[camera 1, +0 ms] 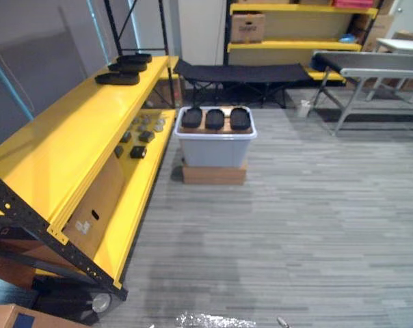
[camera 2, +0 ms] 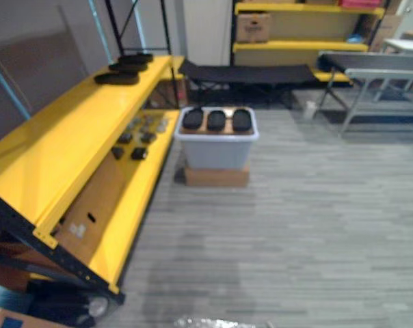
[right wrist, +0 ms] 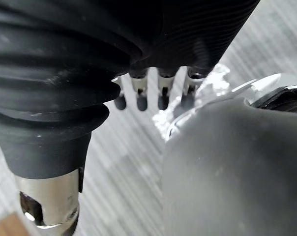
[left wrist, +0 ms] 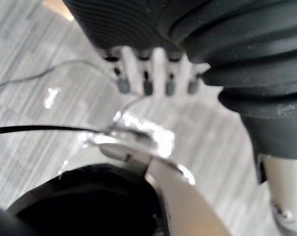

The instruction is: Walk over and take plastic housings, then place them on the shelf

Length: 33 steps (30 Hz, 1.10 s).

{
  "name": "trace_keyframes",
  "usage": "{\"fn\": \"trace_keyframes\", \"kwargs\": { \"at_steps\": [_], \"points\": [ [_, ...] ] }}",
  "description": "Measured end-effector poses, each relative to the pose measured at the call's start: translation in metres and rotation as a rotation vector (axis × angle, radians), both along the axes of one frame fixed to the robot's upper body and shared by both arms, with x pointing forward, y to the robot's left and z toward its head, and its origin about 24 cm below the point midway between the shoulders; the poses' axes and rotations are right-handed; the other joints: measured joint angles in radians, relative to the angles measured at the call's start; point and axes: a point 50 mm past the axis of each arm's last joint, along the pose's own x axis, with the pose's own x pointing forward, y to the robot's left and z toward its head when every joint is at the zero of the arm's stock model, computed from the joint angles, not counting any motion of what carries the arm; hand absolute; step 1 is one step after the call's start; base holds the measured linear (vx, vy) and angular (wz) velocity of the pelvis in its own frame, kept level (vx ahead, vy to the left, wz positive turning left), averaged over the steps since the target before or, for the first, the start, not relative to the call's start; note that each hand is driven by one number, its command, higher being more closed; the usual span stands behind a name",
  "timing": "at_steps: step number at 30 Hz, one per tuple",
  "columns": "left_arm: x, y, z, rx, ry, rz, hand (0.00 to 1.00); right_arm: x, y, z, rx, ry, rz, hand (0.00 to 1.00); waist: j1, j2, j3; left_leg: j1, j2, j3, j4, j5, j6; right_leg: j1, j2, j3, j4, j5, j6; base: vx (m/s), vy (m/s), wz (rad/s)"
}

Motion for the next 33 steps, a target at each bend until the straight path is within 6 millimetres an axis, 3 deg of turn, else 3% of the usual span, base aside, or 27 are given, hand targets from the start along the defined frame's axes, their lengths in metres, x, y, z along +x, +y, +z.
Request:
{"fn": "trace_keyframes", "kwargs": {
  "at_steps": [4, 10, 19, 22, 26, 28, 30, 33],
  "points": [
    [0.001, 0.000, 0.000, -0.002, -0.001, 0.000, 0.00, -0.001, 0.000, -0.001, 0.011, 0.017, -0.016, 0.00, 0.002, -0.002, 0.002, 0.062, -0.009, 0.006, -0.065, 0.023, -0.005, 0.033, 0.002, -0.005, -0.020, 0.001, 0.001, 0.12, 0.018, -0.01],
    [0.006, 0.001, 0.001, -0.016, -0.022, 0.001, 0.00, 0.009, 0.005, -0.001, 0.019, -0.001, -0.034, 0.00, 0.003, -0.014, 0.012, 0.065, -0.009, 0.018, -0.066, 0.019, -0.011, 0.033, 0.000, -0.007, -0.020, 0.007, 0.011, 0.03, 0.004, -0.02],
    [0.009, -0.001, 0.000, -0.005, -0.021, 0.013, 0.00, 0.016, 0.004, 0.001, -0.023, -0.028, 0.011, 0.00, 0.003, -0.008, 0.037, 0.056, -0.021, 0.030, -0.074, 0.021, -0.009, 0.013, -0.013, -0.008, -0.015, -0.005, 0.023, -0.10, 0.020, -0.05],
    [0.018, 0.000, 0.001, 0.000, -0.047, 0.003, 0.00, 0.021, 0.003, 0.002, -0.045, -0.039, 0.037, 0.00, 0.008, -0.013, 0.051, 0.002, -0.021, 0.032, -0.074, 0.028, 0.000, -0.039, -0.021, -0.039, -0.006, -0.011, 0.022, -0.09, 0.023, 0.12],
    [0.048, 0.004, 0.007, 0.025, -0.148, -0.001, 0.00, 0.048, 0.006, 0.007, -0.073, -0.113, 0.051, 0.00, 0.016, -0.033, 0.149, -0.072, -0.018, 0.049, -0.068, 0.030, 0.000, -0.115, -0.037, -0.061, 0.026, -0.005, 0.028, 0.02, 0.021, 0.21],
    [0.053, 0.006, 0.009, 0.034, -0.168, 0.008, 0.00, 0.054, 0.011, 0.008, -0.070, -0.134, 0.050, 0.00, 0.024, -0.045, 0.169, -0.079, -0.016, 0.059, -0.063, 0.048, 0.009, -0.122, -0.039, -0.061, 0.042, 0.001, 0.027, 0.12, 0.022, 0.08],
    [0.056, 0.009, 0.010, 0.048, -0.187, 0.009, 0.00, 0.060, 0.017, 0.009, -0.061, -0.156, 0.047, 0.00, 0.044, -0.056, 0.178, -0.091, -0.013, 0.072, -0.008, 0.017, 0.012, -0.122, -0.046, -0.052, 0.055, 0.001, 0.026, 0.18, 0.029, -0.11],
    [0.061, 0.007, 0.011, 0.056, -0.216, 0.007, 0.00, 0.067, 0.015, 0.012, -0.090, -0.187, 0.040, 0.00, 0.054, -0.042, 0.195, -0.115, -0.001, 0.073, 0.102, -0.047, 0.021, -0.116, -0.050, -0.046, 0.094, 0.001, 0.026, 0.20, 0.043, -0.01]
  ]
}}
